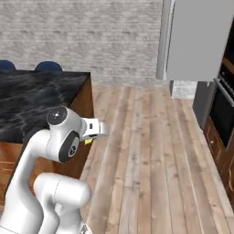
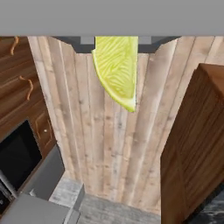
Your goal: Place the eggplant and lemon wedge inside the fridge drawer. Close the drawer after placing the vegetables.
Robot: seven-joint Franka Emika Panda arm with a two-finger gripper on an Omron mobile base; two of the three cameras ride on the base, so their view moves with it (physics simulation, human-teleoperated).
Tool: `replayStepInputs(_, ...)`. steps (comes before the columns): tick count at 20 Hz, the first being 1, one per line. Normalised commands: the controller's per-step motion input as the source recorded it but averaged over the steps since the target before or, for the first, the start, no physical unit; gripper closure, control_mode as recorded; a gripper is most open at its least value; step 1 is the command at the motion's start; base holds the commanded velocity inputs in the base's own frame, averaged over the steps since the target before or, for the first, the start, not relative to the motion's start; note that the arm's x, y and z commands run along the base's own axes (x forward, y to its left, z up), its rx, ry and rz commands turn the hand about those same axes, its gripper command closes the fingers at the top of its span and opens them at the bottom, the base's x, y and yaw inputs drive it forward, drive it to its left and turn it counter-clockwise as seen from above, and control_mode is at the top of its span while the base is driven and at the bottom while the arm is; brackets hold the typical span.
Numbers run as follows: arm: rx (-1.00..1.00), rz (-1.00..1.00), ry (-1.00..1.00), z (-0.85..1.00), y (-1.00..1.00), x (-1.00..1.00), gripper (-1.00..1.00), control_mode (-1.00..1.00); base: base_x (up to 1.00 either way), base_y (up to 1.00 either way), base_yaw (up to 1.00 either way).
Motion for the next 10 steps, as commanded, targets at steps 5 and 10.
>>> replayStepInputs(5, 0.0, 0.0, 0.0, 0.0, 0.0, 0.0, 1.0, 1.0, 0.91, -0.94, 0.05)
replayStepInputs(10, 0.0, 0.0, 0.0, 0.0, 0.0, 0.0, 1.0, 1.0, 1.0, -0.31, 0.14)
